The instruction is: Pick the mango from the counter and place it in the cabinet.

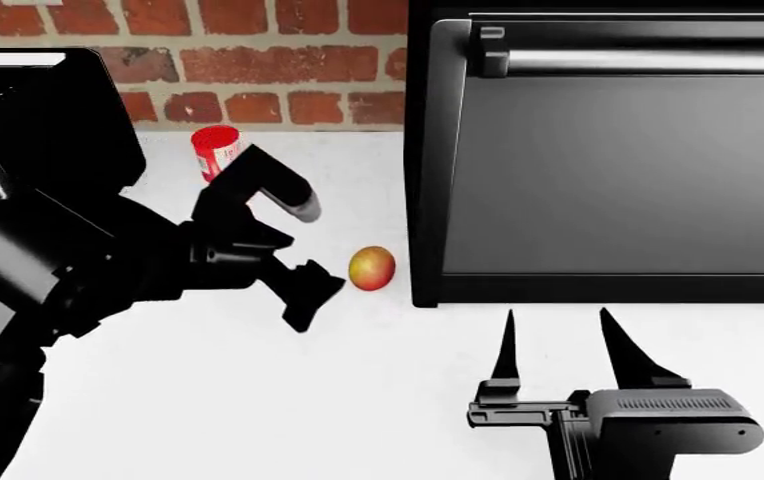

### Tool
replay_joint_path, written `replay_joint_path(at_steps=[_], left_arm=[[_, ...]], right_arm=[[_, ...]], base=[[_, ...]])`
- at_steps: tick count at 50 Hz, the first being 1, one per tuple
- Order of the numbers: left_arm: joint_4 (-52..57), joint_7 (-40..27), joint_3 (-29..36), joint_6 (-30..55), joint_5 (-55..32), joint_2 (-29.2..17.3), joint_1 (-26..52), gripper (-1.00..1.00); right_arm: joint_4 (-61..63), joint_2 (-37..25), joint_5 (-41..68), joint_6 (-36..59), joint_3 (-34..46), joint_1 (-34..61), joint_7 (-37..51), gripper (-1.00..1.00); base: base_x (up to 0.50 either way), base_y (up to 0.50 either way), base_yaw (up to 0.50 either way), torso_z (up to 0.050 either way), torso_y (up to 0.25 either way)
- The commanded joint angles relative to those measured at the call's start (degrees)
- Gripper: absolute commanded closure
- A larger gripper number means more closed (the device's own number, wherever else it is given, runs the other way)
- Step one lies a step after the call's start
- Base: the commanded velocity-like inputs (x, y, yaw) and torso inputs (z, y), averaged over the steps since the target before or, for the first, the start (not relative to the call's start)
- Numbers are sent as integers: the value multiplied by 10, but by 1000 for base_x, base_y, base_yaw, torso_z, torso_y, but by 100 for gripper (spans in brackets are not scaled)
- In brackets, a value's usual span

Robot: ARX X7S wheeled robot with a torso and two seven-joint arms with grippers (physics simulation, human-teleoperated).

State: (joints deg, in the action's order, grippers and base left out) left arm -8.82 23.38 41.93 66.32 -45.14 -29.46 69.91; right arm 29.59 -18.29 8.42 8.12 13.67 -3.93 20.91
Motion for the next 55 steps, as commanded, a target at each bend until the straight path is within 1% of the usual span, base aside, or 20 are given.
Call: replay_joint_path(at_steps=[1,18,34,55], left_arm=[[8,10,6,-1,-5,1,2,-100],[-49,30,26,-57,26,34,10,-100],[-52,30,33,-59,26,41,6,-100],[-132,54,50,-107,53,73,16,-100]], right_arm=[[6,-3,0,5,3,1,2,-100],[-1,-6,3,0,3,2,5,-100],[-3,-7,6,-8,3,-3,9,-100],[-10,-9,10,-16,4,-4,12,-100]], base=[[0,0,0,0,0],[0,0,0,0,0],[0,0,0,0,0],[0,0,0,0,0]])
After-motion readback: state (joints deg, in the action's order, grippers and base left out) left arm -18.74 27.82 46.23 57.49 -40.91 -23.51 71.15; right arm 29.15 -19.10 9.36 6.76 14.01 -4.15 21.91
